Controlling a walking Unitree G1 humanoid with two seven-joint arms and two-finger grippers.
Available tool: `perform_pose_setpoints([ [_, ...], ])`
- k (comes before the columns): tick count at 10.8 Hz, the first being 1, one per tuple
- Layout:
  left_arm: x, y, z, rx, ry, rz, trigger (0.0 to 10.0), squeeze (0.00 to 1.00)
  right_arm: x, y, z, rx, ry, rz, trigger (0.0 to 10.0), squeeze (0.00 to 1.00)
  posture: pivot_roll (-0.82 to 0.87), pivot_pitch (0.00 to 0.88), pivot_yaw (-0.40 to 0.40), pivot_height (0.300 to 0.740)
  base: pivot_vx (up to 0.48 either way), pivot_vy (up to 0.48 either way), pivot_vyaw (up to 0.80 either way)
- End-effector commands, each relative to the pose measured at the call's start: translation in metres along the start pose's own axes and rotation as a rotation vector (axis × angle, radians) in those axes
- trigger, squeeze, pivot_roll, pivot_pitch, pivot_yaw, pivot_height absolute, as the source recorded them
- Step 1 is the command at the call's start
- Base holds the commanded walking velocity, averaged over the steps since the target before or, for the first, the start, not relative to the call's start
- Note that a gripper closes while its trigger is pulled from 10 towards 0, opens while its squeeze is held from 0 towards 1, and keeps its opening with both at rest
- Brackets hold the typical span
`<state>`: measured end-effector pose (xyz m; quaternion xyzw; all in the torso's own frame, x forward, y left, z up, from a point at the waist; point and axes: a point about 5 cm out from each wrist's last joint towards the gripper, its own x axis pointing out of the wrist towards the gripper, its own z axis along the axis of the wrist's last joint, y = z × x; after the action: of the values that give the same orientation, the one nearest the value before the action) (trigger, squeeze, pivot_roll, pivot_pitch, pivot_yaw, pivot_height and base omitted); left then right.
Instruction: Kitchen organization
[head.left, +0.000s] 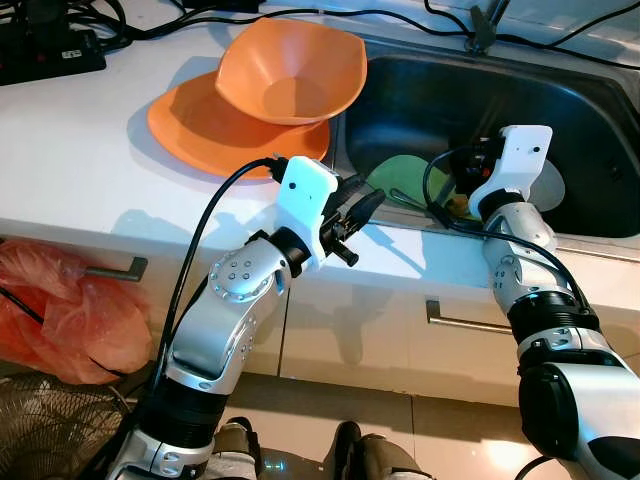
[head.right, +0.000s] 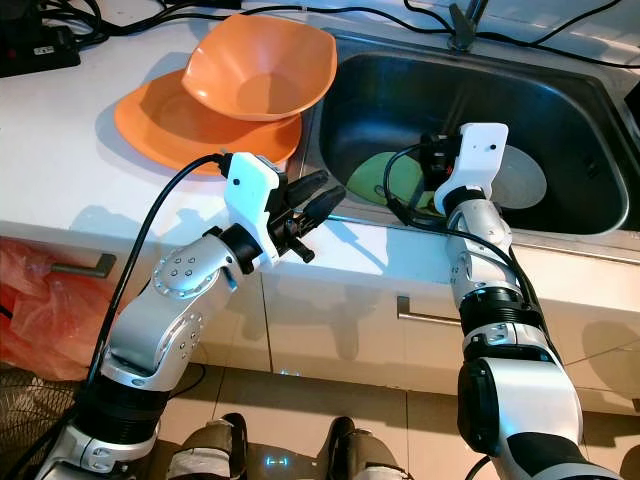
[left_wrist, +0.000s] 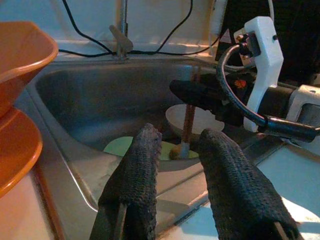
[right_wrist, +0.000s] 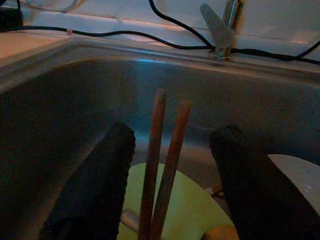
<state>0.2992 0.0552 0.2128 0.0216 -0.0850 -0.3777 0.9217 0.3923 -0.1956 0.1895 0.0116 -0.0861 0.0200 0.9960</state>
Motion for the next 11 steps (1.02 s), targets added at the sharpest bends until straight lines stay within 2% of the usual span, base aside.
perform_pose_setpoints([
  [1, 0.0, -0.008, 0.001, -0.008, -0.005, -0.034, 10.0, 0.0, -0.004, -0.004, -0.009, 0.014, 0.039, -0.021, 10.0, 1.0, 0.23, 0.202, -0.096, 0.74, 0.0, 0.0, 0.0],
  [3, 0.001, -0.008, 0.001, -0.009, -0.006, -0.036, 10.0, 0.0, -0.003, -0.003, -0.009, 0.014, 0.039, -0.02, 10.0, 1.0, 0.23, 0.2, -0.097, 0.74, 0.0, 0.0, 0.0],
  [4, 0.001, -0.008, 0.001, -0.007, -0.006, -0.036, 10.0, 0.0, -0.003, -0.003, -0.009, -0.004, 0.039, -0.016, 10.0, 0.0, 0.23, 0.198, -0.096, 0.74, 0.0, 0.0, 0.0],
  [6, 0.001, -0.009, 0.0, -0.007, -0.006, -0.037, 10.0, 0.0, -0.003, -0.004, -0.004, -0.016, 0.008, -0.028, 10.0, 0.0, 0.23, 0.195, -0.095, 0.74, 0.0, 0.0, 0.0],
  [7, 0.002, -0.009, 0.001, -0.007, -0.008, -0.035, 10.0, 0.0, -0.001, -0.006, 0.006, -0.007, -0.044, -0.031, 10.0, 0.0, 0.22, 0.195, -0.095, 0.74, 0.0, 0.0, 0.0],
  [9, 0.003, -0.007, 0.001, -0.006, -0.013, -0.01, 10.0, 0.0, -0.004, 0.012, 0.016, 0.015, -0.126, 0.168, 10.0, 0.0, 0.22, 0.197, -0.096, 0.74, 0.0, 0.0, 0.0],
  [11, 0.002, -0.006, 0.002, -0.009, -0.018, -0.005, 10.0, 0.0, -0.018, 0.041, 0.028, -0.008, -0.219, 0.461, 10.0, 0.0, 0.21, 0.206, -0.097, 0.74, 0.0, 0.0, 0.0],
])
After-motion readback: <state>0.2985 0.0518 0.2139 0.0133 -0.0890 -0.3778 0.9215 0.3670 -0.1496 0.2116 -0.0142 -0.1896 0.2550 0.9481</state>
